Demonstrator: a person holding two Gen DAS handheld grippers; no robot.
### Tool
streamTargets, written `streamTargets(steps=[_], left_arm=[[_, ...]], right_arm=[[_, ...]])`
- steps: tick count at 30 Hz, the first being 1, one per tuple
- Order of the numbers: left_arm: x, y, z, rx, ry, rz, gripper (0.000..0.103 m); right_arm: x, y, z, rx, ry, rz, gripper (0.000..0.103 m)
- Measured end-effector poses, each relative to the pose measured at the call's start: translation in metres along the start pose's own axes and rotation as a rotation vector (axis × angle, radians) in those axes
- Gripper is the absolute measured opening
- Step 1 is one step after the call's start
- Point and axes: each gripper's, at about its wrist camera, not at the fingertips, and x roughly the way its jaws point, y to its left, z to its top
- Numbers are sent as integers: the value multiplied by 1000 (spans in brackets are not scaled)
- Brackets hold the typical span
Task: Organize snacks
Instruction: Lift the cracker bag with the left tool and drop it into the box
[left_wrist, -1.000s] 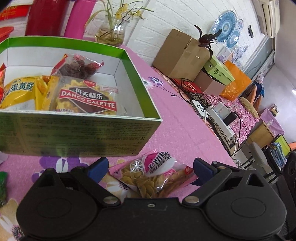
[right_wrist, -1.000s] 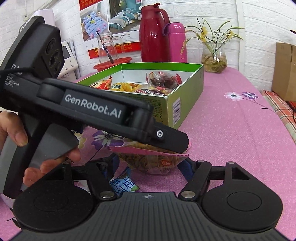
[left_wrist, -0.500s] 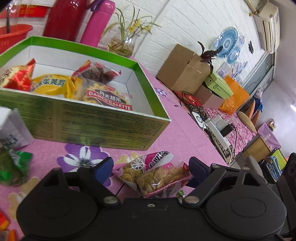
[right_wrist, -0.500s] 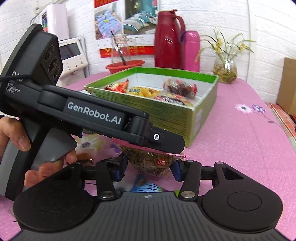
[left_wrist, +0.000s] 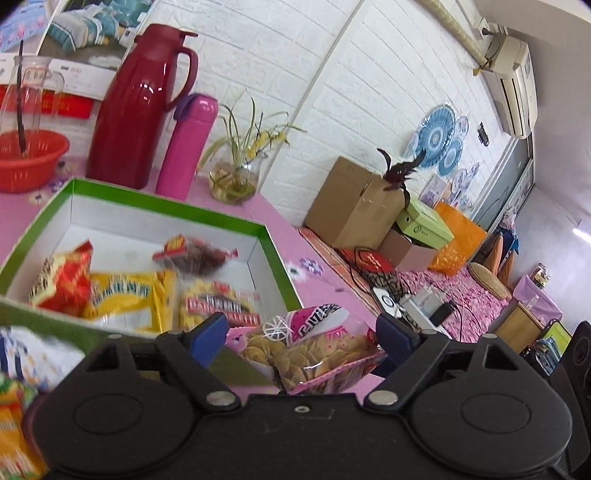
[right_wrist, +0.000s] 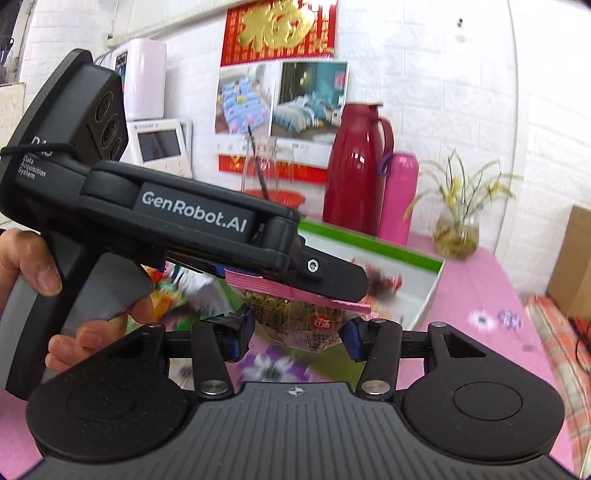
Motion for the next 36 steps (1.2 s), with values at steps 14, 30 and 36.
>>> streamTargets(steps=[14,30,36], left_arm=[[50,40,26,-12,-38,179,99],[-20,37,8,7,-20,225,98],[-71,37,-17,-10,13,295,98]], right_arm=[[75,-39,0,39,21,-56,98],[28,-27,4,67,-35,-51,103],[1,2,4,51,-35,25,103]])
